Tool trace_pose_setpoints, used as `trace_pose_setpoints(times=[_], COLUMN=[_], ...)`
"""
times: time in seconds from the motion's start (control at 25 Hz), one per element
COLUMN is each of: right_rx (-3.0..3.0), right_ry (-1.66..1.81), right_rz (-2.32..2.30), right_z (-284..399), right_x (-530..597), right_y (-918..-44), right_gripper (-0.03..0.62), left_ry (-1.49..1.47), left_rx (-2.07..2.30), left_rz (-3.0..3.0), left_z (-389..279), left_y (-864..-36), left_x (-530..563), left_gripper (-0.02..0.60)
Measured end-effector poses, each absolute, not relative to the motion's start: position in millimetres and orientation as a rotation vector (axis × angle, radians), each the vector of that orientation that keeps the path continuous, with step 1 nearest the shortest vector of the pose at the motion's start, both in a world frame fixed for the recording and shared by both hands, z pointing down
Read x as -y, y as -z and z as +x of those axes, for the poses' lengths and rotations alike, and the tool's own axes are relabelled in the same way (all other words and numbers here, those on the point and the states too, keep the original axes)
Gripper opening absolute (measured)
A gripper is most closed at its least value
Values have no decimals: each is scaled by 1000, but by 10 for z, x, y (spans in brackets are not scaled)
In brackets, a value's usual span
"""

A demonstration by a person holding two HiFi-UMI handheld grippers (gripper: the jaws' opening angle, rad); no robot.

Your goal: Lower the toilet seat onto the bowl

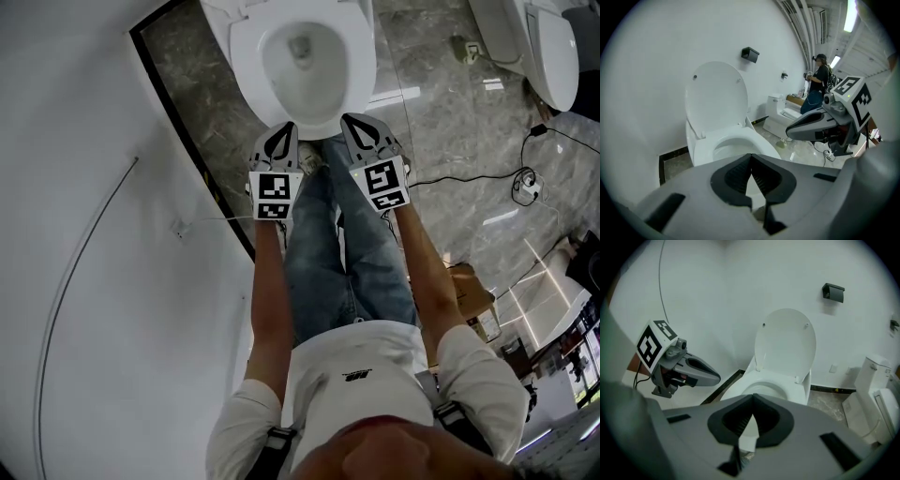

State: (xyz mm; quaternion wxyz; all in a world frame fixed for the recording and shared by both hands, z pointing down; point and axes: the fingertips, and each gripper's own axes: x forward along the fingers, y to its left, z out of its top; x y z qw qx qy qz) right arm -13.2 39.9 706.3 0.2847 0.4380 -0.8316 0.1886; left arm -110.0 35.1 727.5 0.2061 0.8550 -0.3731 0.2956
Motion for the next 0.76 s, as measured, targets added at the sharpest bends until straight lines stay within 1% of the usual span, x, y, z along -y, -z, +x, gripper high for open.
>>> trace_pose_setpoints(times=[0.76], right_rx=[2280], right_ry=[-411], right_rz=[1238], right_z=[-79], right_x=[-359], right_y=[-6259], right_gripper=[29], left_ry=[-722], left_rx=[1119], left_rz=[2489], left_z=[-1038], left_y=[-6307], left_x=[-265], left_gripper=[26])
